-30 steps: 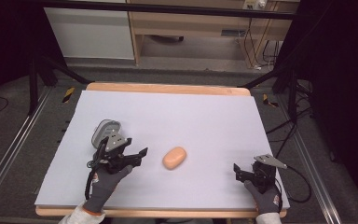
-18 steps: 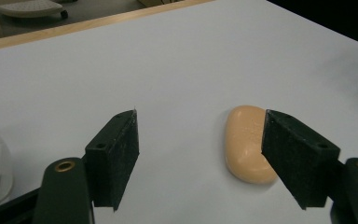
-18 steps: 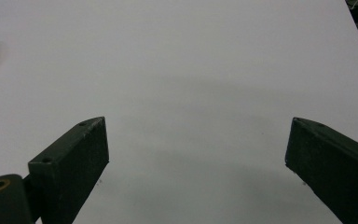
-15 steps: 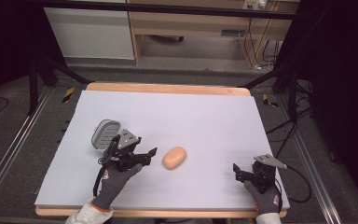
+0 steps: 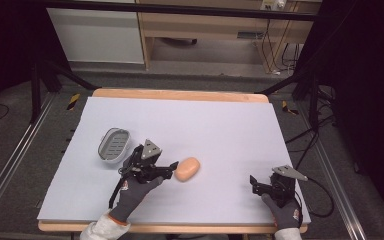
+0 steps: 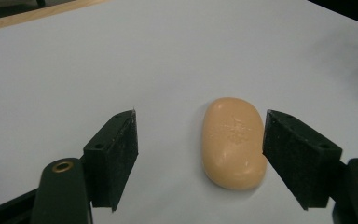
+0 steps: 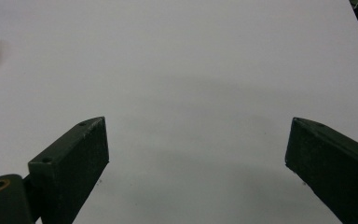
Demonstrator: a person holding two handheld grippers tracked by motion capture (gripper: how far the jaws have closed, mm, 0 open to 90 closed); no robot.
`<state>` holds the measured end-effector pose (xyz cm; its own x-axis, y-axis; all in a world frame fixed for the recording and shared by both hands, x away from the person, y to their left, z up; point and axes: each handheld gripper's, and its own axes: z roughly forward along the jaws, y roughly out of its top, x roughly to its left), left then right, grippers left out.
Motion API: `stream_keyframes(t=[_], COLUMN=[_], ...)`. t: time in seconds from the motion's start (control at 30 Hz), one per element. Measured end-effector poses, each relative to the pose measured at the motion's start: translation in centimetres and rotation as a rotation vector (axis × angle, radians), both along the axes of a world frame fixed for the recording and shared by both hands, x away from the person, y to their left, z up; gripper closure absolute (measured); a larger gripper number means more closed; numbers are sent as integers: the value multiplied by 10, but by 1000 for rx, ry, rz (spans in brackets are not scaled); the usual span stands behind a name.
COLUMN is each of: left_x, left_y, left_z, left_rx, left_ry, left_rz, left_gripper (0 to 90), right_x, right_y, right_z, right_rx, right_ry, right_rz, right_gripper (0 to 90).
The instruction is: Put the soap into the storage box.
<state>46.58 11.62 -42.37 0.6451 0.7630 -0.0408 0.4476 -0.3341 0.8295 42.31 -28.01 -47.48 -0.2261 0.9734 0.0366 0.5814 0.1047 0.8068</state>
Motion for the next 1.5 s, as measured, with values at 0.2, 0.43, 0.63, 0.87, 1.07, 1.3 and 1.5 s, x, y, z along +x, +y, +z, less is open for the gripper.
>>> stream_keyframes(t=[0.2, 0.43, 0.63, 0.87, 1.07, 1.3, 1.5], left_x=[2, 3, 6, 8, 8, 12, 15], left_y=[-9, -21, -29, -40, -46, -52, -55], left_z=[-4, -11, -16, -23, -28, -33, -37], left_rx=[22, 46, 63, 93, 112, 148, 171], left_ry=[10, 22, 37, 48, 49, 64, 76], left_rz=[-20, -37, -49, -64, -69, -81, -85], left_gripper=[251, 249, 244, 242, 242, 243, 250], right_x=[0, 0, 1, 1, 1, 1, 2], right_y=[1, 2, 2, 2, 2, 2, 1], right_z=[0, 0, 0, -1, -1, -1, -1], right_rx=[-4, -4, -4, -4, 2, 0, 1], right_ry=[0, 4, 5, 8, 15, 15, 14], right_rz=[4, 9, 8, 10, 8, 7, 5], right_gripper=[63, 63, 63, 63, 63, 63, 63])
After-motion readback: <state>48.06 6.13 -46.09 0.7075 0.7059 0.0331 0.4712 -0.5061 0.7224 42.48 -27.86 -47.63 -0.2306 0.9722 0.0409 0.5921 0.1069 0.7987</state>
